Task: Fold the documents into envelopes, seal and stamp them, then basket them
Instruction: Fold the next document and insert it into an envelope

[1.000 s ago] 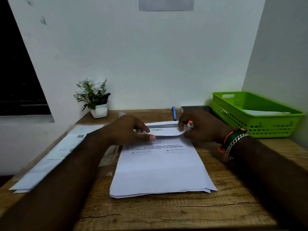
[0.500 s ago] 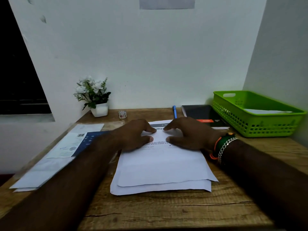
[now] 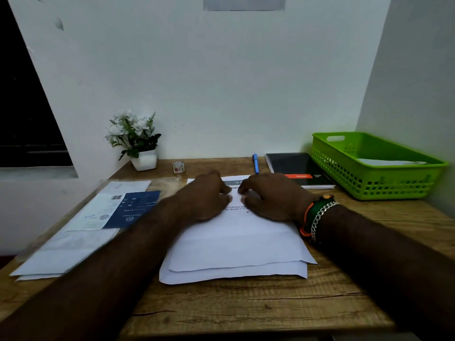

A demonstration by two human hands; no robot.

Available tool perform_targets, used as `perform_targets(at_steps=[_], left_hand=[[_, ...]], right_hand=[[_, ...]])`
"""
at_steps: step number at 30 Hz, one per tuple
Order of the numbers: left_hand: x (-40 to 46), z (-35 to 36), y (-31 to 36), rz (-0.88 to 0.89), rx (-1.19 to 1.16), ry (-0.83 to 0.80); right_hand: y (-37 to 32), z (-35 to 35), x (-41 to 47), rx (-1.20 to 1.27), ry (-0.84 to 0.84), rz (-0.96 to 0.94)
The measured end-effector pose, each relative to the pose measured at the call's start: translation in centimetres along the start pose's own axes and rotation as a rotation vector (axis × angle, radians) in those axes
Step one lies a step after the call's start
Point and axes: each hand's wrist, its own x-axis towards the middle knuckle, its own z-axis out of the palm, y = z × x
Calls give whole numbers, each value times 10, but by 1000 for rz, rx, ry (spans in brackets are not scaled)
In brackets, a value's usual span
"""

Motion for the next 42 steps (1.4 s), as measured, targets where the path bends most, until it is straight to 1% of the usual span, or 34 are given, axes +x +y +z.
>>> perform_targets(at_steps=[4, 7, 11, 17, 21, 23, 26, 30, 32, 35, 37, 40, 42], left_hand=[[-3, -16, -19, -135, 24, -13], [-3, -20, -20, -205, 145, -14], [-2, -19, -16, -219, 218, -26], [-4, -20, -18, -195, 187, -12], [-1, -18, -18, -239, 185, -8], [1, -15, -18, -255, 166, 8], [2, -13, -22, -249, 124, 56], [3, -9, -31, -205, 47, 96], [6, -6, -34, -176, 48, 78], [9, -3, -37, -188, 22, 51], [9, -3, -37, -209, 27, 44], [7, -4, -33, -226, -4, 45], [8, -2, -31, -212, -65, 71]], right_hand=[[0, 2, -1, 27, 27, 18], [0, 3, -1, 20, 46, 16], [0, 2, 1, 6, 63, 84], [9, -9, -2, -258, 72, 218], [13, -7, -2, -283, 111, 252], [15, 1, -2, -195, 131, 225], [20, 9, 1, 25, 92, 216], [29, 15, 9, 90, 64, 224], [31, 16, 10, 102, 67, 215], [29, 15, 10, 139, 75, 212], [28, 15, 9, 201, 102, 204], [27, 10, 8, 416, 198, 246], [27, 5, 8, 513, 247, 241]])
